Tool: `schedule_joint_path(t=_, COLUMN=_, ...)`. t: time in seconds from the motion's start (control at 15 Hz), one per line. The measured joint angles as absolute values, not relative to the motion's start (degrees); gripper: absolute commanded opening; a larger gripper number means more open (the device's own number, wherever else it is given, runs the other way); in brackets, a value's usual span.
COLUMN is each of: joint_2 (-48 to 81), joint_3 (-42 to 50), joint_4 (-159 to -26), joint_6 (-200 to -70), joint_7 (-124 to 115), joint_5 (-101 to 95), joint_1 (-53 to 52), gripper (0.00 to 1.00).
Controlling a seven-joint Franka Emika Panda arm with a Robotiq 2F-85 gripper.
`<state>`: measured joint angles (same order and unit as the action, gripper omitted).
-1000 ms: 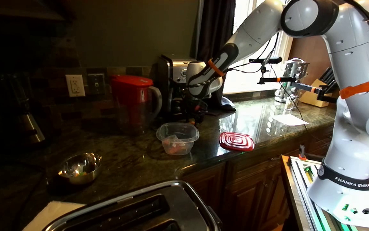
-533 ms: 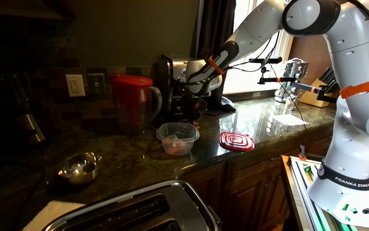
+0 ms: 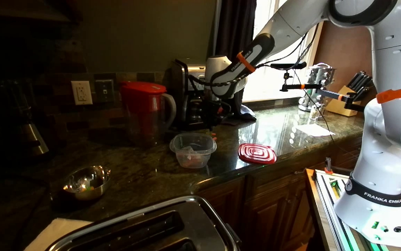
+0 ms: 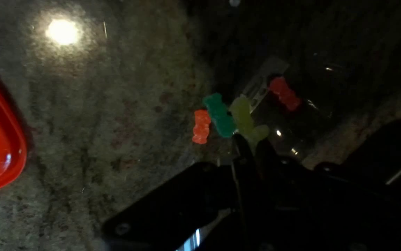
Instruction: Move the lunchbox closer to the lid, and then place three gummy bears inside
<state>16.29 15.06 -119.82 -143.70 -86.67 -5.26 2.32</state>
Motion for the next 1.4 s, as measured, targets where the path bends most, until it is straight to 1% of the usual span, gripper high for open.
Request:
schedule_joint_path(t=0.4, joint_2=5.41, joint_3=12.48, joint_4=-127.76, joint_6=-142.62, joint_7=-86.18, joint_5=-9.05, joint_1=1.3, gripper=0.02)
schedule_joint_path(t=0.73, joint_2=-2.15, joint_3=6.57, joint_4=-128.36, joint_6=-134.53, joint_7=-86.2, joint_5=-11.61, joint_1=0.86, gripper=0.02)
schedule_joint_path(t=1.0, joint_2=-3.3, joint_3=1.42, joint_4=-127.47, joint_6=-132.51, joint_7=-86.03, joint_5=-11.97, joint_1=0.21, gripper=0.02)
schedule_joint_path(t=1.07, joint_2=-2.83, joint_3=0.58, joint_4=-127.07, joint_6=-132.51, joint_7=-85.65, joint_5=-11.91, joint_1=-0.02, gripper=0.15)
schedule_joint_path(t=1.13, joint_2=-2.14, joint_3=-0.07, joint_4=-126.45, joint_6=-132.54, joint_7=-85.34, joint_5=-11.9, joint_1=-0.21, gripper=0.32)
schedule_joint_path(t=1.2, joint_2=-1.18, joint_3=-0.51, joint_4=-125.71, joint_6=-132.54, joint_7=-85.0, joint_5=-11.78, joint_1=-0.4, gripper=0.41)
schedule_joint_path(t=1.4, joint_2=1.82, joint_3=-1.02, joint_4=-123.66, joint_6=-132.54, joint_7=-83.86, joint_5=-11.69, joint_1=-0.71, gripper=0.63)
